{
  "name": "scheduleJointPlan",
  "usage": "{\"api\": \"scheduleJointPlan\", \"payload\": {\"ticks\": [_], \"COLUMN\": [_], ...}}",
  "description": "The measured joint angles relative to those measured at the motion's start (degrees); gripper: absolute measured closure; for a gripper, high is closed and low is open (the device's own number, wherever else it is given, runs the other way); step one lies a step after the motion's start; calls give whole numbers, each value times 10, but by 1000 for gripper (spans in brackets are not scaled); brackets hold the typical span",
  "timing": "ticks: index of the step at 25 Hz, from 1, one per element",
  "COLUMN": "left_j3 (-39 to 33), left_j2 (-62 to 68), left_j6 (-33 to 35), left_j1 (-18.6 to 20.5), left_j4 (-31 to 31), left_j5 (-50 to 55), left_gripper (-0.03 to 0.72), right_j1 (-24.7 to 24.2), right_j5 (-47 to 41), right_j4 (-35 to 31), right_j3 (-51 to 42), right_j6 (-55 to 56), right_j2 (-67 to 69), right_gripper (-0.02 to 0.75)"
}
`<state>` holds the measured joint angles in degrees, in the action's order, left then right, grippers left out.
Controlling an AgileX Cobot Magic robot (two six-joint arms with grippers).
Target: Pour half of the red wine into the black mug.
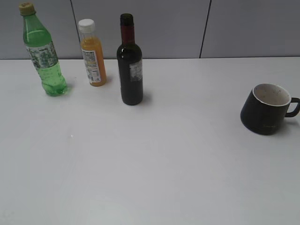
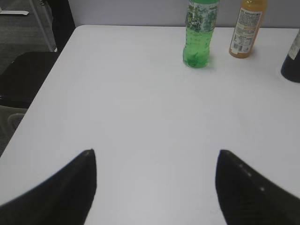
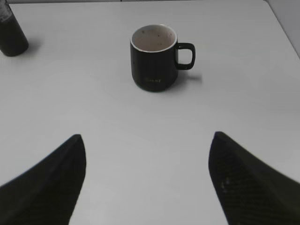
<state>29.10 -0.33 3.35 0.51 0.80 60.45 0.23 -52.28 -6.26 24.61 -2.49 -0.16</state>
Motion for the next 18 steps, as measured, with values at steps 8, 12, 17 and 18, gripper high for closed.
{"api": "scheduleJointPlan", "payload": {"ticks": [8, 12, 17, 18], "left_j3": [0, 0, 0, 0], "left_j2": [0, 0, 0, 0], "left_j6": [0, 0, 0, 0], "left_j1": [0, 0, 0, 0], "left_j4": [0, 0, 0, 0], "left_j5": [0, 0, 0, 0], "left_gripper": [99, 99, 99, 99], "right_j1": [0, 0, 0, 0], "right_j5": [175, 269, 402, 418], "right_j4": [-3, -19, -63, -70], "right_j3": [4, 4, -10, -11], "right_j6": [-31, -54, -96, -105], "right_j2": [53, 121, 208, 222], "right_gripper": [111, 111, 111, 111]}}
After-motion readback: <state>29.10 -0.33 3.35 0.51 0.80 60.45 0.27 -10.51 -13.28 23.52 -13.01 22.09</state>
